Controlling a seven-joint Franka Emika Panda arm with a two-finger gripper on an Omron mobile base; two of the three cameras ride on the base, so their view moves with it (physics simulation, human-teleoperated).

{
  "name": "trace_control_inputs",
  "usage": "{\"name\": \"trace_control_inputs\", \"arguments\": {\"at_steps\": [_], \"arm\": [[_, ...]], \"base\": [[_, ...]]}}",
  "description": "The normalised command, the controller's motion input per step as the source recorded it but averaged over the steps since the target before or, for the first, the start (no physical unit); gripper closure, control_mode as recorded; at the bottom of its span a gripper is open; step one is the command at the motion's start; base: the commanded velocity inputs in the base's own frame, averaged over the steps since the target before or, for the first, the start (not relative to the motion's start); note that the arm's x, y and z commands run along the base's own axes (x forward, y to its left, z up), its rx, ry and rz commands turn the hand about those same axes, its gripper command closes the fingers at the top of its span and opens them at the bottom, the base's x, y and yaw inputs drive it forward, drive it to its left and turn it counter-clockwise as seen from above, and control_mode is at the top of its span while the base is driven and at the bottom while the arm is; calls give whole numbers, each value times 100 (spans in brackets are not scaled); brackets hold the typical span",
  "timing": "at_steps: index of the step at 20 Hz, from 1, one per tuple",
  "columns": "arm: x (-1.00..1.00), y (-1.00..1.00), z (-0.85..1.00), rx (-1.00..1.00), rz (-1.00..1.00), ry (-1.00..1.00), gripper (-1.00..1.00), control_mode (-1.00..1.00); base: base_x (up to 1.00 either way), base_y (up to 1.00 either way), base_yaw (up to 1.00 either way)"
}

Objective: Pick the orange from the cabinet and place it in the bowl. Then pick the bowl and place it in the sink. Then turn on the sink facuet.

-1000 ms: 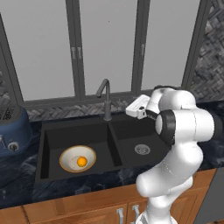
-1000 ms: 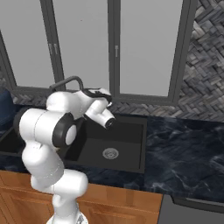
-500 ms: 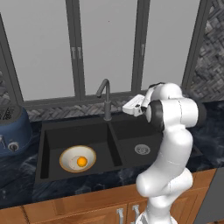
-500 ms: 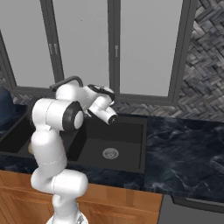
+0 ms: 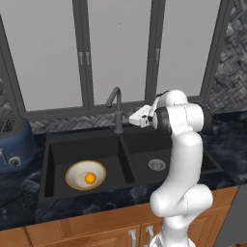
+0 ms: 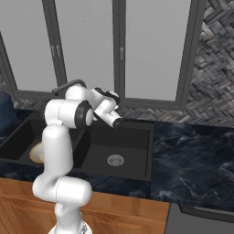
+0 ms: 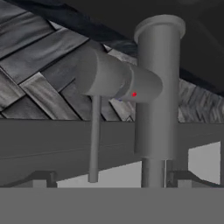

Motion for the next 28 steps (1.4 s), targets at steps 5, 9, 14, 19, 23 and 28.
{"name": "trace_control_inputs", "arguments": {"at_steps": [5, 9, 14, 19, 23, 28], "arm": [[55, 0, -20, 0, -1, 5, -100, -100], [57, 0, -20, 0, -2, 7, -100, -100], [47, 1, -19, 0, -1, 3, -100, -100], [9, 1, -12, 0, 0, 0, 100, -100], [-2, -2, 0, 1, -1, 0, 100, -100], [-1, -34, 0, 9, -3, 1, 100, -100]], "base": [[0, 0, 0], [0, 0, 0], [0, 0, 0], [0, 0, 0], [0, 0, 0], [0, 0, 0]]}}
